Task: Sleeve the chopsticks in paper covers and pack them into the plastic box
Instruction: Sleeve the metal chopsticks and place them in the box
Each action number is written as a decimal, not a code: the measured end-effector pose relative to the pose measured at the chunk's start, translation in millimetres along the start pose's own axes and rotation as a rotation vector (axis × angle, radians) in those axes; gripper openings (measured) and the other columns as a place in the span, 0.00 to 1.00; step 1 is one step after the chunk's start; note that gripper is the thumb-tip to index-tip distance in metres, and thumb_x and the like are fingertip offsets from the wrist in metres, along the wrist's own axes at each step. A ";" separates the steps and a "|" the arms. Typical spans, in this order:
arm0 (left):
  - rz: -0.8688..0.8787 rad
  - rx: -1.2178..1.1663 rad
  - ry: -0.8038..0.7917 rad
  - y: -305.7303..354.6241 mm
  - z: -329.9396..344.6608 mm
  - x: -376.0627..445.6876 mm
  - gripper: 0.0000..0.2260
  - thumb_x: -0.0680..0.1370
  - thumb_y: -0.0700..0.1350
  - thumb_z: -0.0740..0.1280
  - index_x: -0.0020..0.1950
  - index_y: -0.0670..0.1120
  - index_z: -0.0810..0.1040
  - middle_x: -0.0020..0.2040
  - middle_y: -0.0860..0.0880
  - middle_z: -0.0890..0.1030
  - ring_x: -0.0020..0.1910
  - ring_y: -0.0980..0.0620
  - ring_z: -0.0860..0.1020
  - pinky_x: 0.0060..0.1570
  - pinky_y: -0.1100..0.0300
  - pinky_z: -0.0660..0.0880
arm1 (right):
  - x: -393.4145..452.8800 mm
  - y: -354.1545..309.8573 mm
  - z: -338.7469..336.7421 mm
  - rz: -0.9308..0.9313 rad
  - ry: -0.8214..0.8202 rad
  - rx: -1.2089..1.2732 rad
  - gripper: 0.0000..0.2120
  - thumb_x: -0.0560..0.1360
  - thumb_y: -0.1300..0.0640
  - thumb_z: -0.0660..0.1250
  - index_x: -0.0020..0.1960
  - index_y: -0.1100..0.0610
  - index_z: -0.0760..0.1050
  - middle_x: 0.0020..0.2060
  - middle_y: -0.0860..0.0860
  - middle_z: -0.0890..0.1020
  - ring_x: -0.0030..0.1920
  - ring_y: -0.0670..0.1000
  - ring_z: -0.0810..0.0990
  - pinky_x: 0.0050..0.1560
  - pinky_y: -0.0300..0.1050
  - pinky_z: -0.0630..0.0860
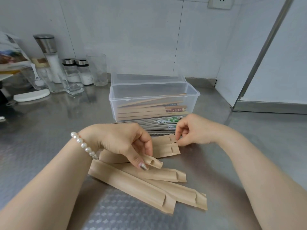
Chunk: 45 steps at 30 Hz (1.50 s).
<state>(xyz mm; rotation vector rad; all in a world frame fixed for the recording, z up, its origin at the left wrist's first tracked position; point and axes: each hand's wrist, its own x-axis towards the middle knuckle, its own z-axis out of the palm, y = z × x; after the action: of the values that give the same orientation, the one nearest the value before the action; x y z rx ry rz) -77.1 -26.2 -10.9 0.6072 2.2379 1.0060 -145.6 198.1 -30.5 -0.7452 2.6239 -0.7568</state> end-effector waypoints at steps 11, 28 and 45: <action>0.018 -0.046 -0.048 1.1 2.7 2.8 0.10 0.66 0.34 0.74 0.45 0.41 0.79 0.44 0.39 0.83 0.44 0.44 0.81 0.45 0.61 0.79 | -3.9 6.4 -14.7 0.011 0.134 0.074 0.08 0.67 0.63 0.74 0.34 0.52 0.80 0.25 0.46 0.75 0.29 0.45 0.70 0.35 0.39 0.69; -0.003 0.195 0.296 -6.3 0.9 11.7 0.10 0.59 0.53 0.73 0.38 0.55 0.81 0.52 0.58 0.80 0.51 0.64 0.76 0.53 0.65 0.71 | 14.3 15.5 -0.2 0.034 0.131 -0.071 0.13 0.71 0.62 0.70 0.32 0.49 0.73 0.29 0.47 0.71 0.30 0.45 0.67 0.33 0.38 0.66; 0.035 0.222 0.322 -5.5 0.3 12.8 0.08 0.64 0.45 0.77 0.41 0.51 0.82 0.47 0.53 0.83 0.46 0.58 0.79 0.53 0.61 0.74 | -3.8 14.6 -24.4 -0.110 0.288 0.347 0.10 0.74 0.69 0.65 0.39 0.56 0.76 0.24 0.46 0.80 0.24 0.42 0.73 0.30 0.31 0.70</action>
<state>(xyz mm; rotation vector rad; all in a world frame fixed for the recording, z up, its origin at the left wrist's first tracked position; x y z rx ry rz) -86.9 -21.5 -19.6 0.6151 2.6568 0.9325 -158.5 220.6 -18.4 -0.7264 2.5991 -1.4005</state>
